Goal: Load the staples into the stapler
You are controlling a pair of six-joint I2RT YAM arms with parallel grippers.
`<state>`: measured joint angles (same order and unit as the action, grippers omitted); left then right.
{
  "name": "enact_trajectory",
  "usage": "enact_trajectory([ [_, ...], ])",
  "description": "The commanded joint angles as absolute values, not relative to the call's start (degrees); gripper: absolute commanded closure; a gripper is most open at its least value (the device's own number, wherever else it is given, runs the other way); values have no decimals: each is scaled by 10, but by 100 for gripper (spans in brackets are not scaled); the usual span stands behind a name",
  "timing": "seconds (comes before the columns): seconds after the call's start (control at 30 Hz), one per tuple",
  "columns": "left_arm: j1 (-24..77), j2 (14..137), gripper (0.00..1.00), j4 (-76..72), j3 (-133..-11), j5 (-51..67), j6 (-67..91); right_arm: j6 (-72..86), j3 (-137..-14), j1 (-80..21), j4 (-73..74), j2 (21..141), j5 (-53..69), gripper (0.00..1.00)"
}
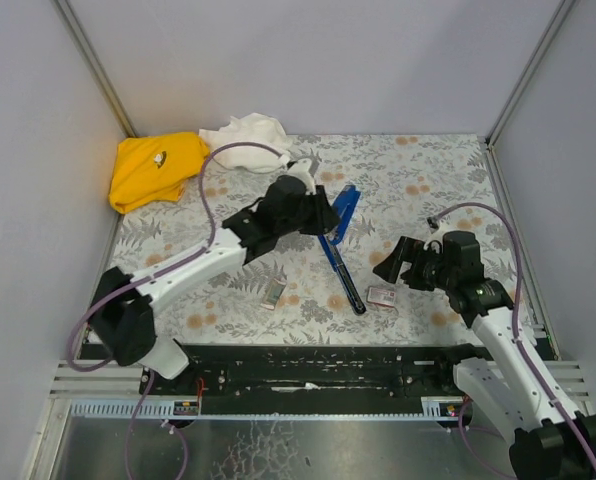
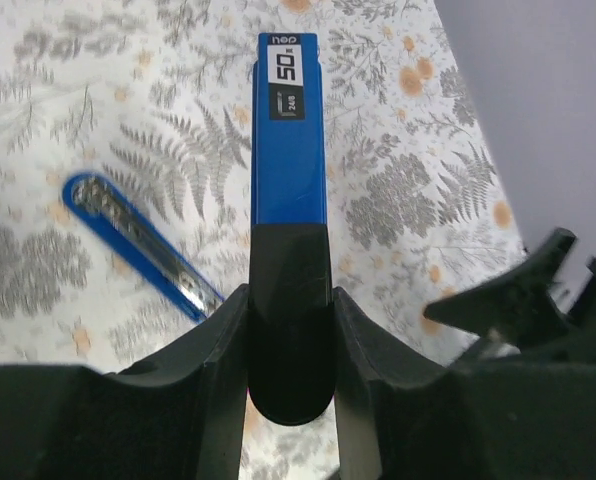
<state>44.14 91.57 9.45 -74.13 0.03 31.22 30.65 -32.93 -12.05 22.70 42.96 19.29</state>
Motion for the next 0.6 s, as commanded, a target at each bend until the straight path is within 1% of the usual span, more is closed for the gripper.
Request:
enact_trajectory([
  [0.0,437,833,100,34,-622,62,432,318,-339,-124,188,454,293,5],
  [0.13,438,779,100,23,-548,111,467,338,-322,-150,166,453,303,7],
  [0.23,438,754,100,36,-520,112,470,375,-306,-210,120,457,283,8],
  [0.4,439,732,100,33,-495,113,478,420,-315,-325,44,538,229,10],
  [0.57,439,725,100,22,-483,108,492,462,-333,-404,-41,616,206,12],
])
